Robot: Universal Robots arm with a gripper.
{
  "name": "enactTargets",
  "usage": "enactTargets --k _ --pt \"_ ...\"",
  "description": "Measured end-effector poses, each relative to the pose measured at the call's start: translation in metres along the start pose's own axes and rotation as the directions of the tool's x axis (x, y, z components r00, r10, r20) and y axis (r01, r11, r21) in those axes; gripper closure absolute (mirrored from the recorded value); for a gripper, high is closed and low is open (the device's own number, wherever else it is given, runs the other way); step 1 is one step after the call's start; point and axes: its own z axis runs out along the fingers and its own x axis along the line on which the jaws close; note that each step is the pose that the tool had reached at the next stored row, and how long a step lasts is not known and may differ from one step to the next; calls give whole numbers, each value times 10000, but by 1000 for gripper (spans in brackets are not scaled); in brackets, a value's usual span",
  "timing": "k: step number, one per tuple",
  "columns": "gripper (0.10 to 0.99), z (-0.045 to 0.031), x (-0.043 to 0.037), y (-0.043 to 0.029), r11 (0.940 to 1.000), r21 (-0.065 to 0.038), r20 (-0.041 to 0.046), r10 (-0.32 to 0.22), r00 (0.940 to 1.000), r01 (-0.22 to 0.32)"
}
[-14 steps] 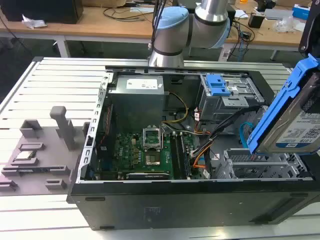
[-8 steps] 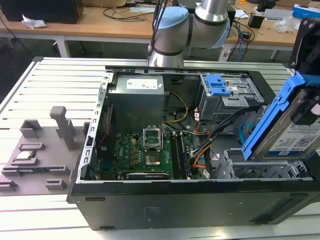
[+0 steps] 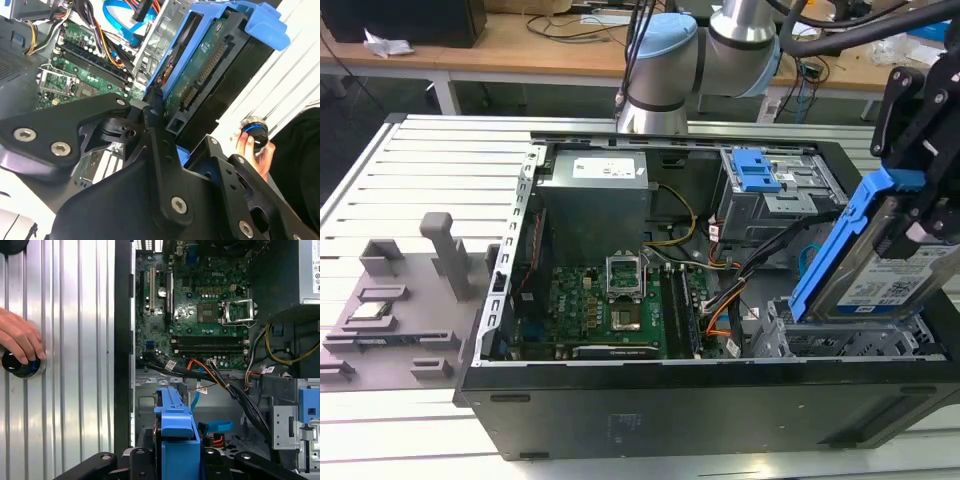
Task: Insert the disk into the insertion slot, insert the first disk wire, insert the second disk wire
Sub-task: 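Insert the disk into the insertion slot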
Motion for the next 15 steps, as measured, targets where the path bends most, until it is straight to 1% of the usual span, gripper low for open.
enactTargets --k 2,3,5,11,15 --pt "725 46 -58 -1 10000 0 -1 0 10000 0" --pt "725 64 -65 0 10000 0 1 0 10000 0" --pt "725 125 -84 1 10000 -1 1 0 10000 0" --pt "725 217 -90 2 10000 0 2 -1 10000 1" --pt "725 320 -90 0 10000 -1 -1 0 10000 0"
